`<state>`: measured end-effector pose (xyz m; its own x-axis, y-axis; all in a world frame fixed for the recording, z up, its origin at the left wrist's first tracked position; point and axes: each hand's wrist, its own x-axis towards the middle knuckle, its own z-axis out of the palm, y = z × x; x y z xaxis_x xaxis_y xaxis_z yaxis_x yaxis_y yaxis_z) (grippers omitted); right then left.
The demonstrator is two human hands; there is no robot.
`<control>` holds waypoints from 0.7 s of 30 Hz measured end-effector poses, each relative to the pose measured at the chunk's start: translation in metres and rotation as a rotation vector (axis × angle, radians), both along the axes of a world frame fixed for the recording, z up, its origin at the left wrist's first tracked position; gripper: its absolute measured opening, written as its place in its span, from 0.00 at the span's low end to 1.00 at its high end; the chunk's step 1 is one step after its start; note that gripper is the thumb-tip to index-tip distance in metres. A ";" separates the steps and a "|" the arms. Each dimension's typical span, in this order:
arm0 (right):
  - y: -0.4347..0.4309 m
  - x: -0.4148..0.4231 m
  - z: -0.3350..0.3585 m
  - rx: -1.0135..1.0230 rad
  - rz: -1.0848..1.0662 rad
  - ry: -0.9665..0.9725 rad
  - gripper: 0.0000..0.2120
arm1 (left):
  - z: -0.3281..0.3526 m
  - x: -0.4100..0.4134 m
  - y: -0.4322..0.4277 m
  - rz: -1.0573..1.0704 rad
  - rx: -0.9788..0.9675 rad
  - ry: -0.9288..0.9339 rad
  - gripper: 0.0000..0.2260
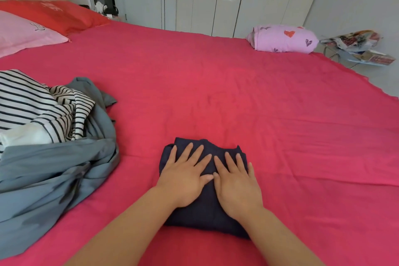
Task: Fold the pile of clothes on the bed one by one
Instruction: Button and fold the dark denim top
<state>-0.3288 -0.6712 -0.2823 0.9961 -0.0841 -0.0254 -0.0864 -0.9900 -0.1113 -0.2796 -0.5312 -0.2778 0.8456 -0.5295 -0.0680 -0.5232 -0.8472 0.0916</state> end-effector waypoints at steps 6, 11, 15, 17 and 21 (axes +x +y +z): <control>-0.003 0.007 -0.026 0.100 -0.123 0.079 0.24 | -0.038 0.011 0.001 0.023 -0.114 0.034 0.35; -0.007 0.008 -0.027 0.199 -0.112 0.080 0.24 | -0.037 0.012 0.001 0.033 -0.133 0.052 0.40; -0.011 -0.007 -0.018 0.334 -0.176 0.058 0.23 | -0.023 -0.002 0.010 0.205 -0.188 -0.035 0.32; -0.010 -0.020 -0.014 0.378 -0.266 0.035 0.23 | -0.018 -0.013 0.020 0.391 -0.265 0.033 0.25; -0.003 -0.034 -0.002 0.316 -0.378 0.044 0.24 | -0.009 -0.022 0.025 0.532 -0.392 0.224 0.27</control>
